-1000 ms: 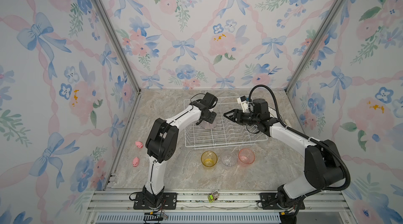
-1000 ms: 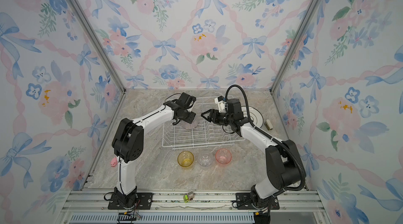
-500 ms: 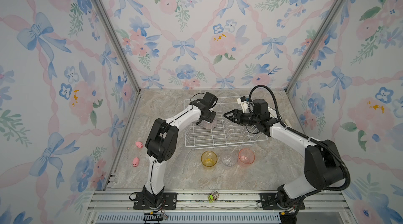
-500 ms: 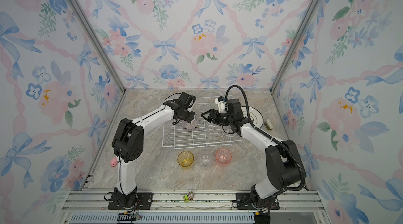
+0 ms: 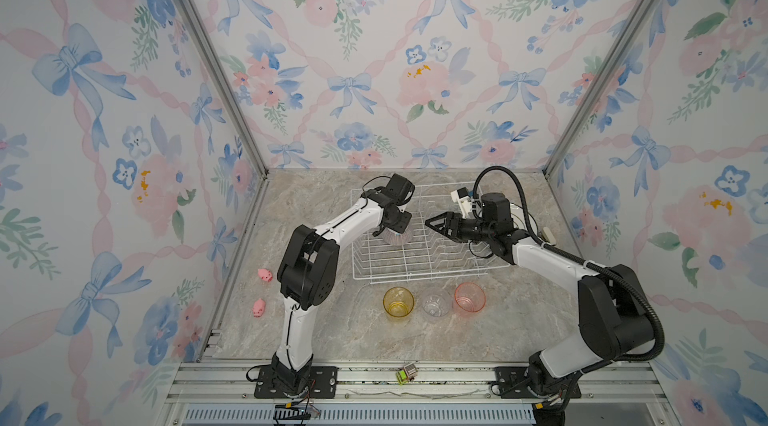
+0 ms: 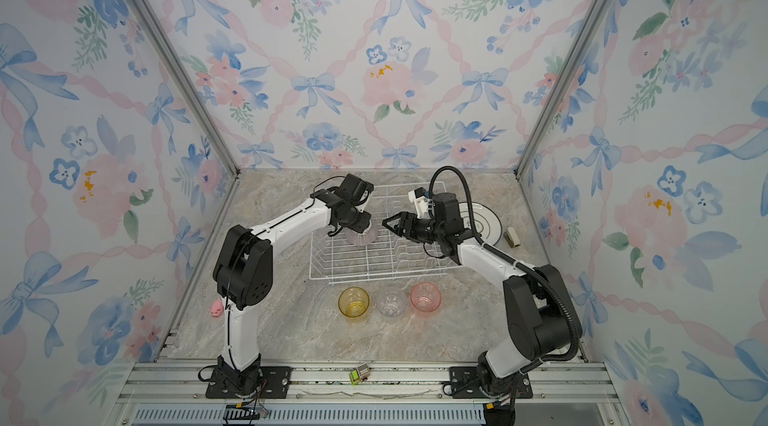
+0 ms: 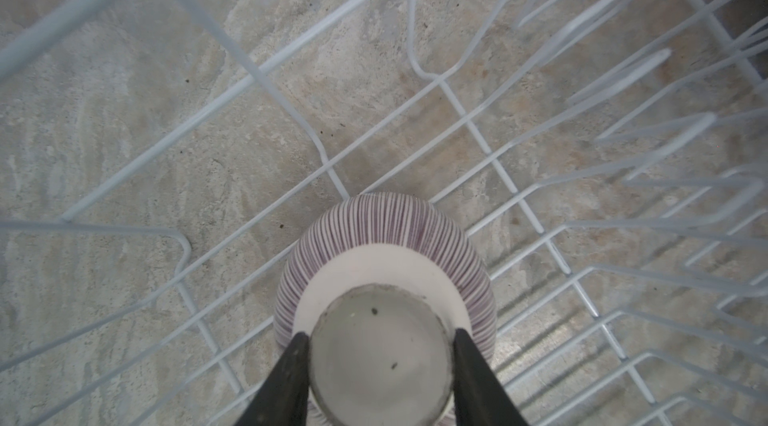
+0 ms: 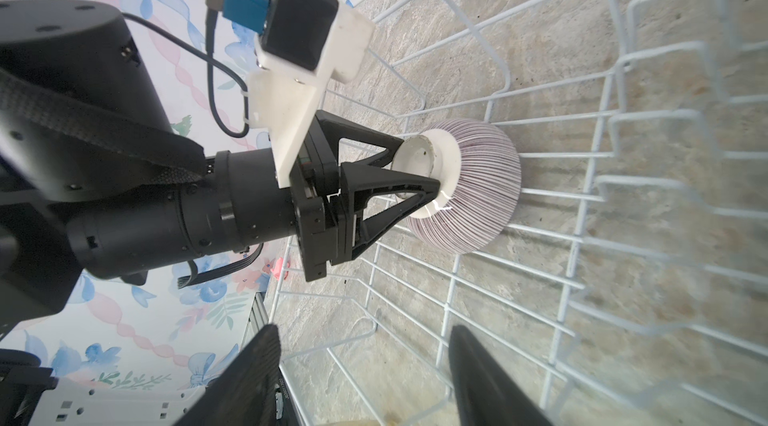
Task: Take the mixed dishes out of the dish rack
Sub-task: 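Close the right gripper on the striped bowl's rim held by the left, then hold the striped bowl with the right gripper while the left gripper releases it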
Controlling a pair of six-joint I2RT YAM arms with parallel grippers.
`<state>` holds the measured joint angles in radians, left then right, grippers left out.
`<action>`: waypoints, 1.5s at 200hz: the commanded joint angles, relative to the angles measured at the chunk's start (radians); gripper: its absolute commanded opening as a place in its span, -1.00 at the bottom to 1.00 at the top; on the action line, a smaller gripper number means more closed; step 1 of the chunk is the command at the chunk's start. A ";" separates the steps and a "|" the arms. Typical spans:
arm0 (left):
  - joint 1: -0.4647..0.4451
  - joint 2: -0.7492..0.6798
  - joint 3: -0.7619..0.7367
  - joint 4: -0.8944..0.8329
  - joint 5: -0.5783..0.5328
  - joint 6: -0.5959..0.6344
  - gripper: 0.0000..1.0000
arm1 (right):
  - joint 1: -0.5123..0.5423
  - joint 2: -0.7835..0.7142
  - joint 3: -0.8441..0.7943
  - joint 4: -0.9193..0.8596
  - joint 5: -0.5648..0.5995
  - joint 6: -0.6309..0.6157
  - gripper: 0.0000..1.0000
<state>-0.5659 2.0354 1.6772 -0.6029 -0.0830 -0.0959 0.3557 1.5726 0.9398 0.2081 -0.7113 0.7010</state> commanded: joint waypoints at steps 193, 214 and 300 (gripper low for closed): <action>0.060 -0.168 0.117 0.012 0.249 -0.036 -0.19 | 0.029 0.130 -0.092 0.373 -0.139 0.201 -0.04; 0.061 -0.172 0.128 0.015 0.276 -0.038 -0.19 | 0.028 0.143 -0.100 0.448 -0.136 0.238 -0.03; 0.064 -0.175 0.138 0.017 0.305 -0.043 -0.19 | 0.028 0.388 -0.148 1.199 -0.126 0.656 -0.11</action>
<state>-0.5098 1.9118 1.7824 -0.6163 0.1974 -0.1280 0.3748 1.9148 0.7944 1.0794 -0.8413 1.2049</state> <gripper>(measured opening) 0.455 0.454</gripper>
